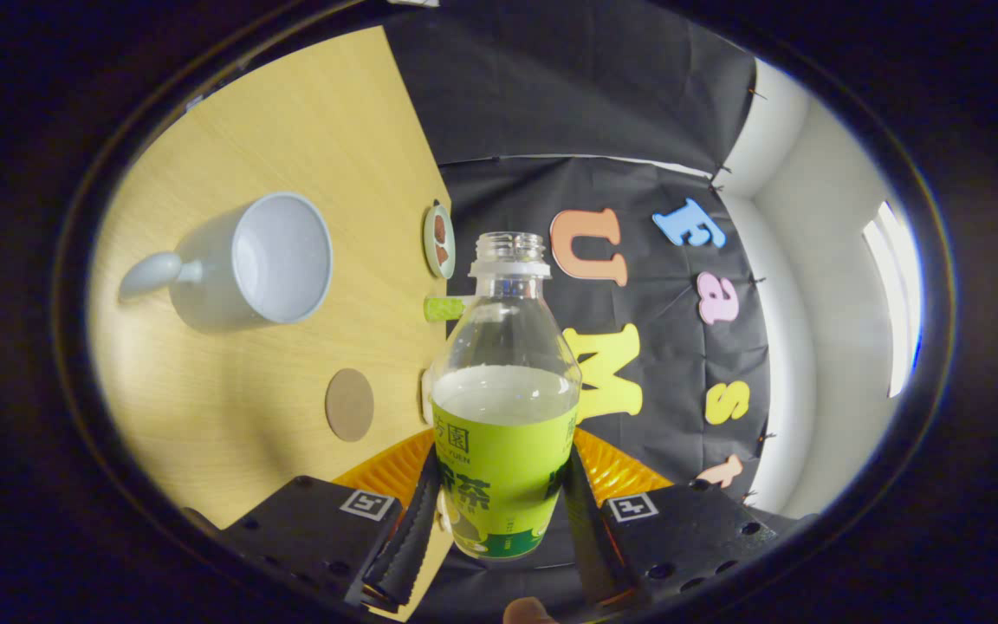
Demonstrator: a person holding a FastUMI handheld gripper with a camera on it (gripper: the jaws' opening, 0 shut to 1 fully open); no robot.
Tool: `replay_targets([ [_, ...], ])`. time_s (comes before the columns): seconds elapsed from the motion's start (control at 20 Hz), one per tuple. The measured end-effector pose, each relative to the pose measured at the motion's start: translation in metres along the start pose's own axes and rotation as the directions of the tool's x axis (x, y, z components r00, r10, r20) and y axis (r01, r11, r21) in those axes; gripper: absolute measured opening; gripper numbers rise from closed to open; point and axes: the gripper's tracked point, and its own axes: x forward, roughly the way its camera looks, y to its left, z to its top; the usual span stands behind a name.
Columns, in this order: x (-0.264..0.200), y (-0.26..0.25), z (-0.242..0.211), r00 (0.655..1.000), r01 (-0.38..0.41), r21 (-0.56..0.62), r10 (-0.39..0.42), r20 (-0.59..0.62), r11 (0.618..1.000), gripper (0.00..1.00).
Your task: Take the bottle from table, then pour the juice into the cup, finally place the bottle on the coaster
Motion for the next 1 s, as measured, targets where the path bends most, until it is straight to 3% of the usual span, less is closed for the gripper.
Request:
replay_targets([
  [0.15, -0.009, 0.002, -0.008, 0.999, -0.037, 0.144, 0.04, -0.013, 0.989, 0.75],
  [0.3, -0.015, -0.001, -0.011, 0.998, -0.06, 0.341, 0.067, -0.008, 0.938, 0.75],
  [0.55, -0.011, -0.034, -0.001, 0.998, -0.059, 0.625, 0.034, 0.052, 0.778, 0.74],
  [0.7, -0.016, -0.058, 0.007, 0.994, -0.075, 0.752, -0.006, 0.105, 0.655, 0.74],
  [0.85, -0.013, -0.083, 0.018, 0.987, -0.1, 0.841, -0.057, 0.153, 0.532, 0.75],
  [1.0, -0.006, -0.101, 0.024, 0.977, -0.119, 0.885, -0.105, 0.185, 0.45, 0.74],
])
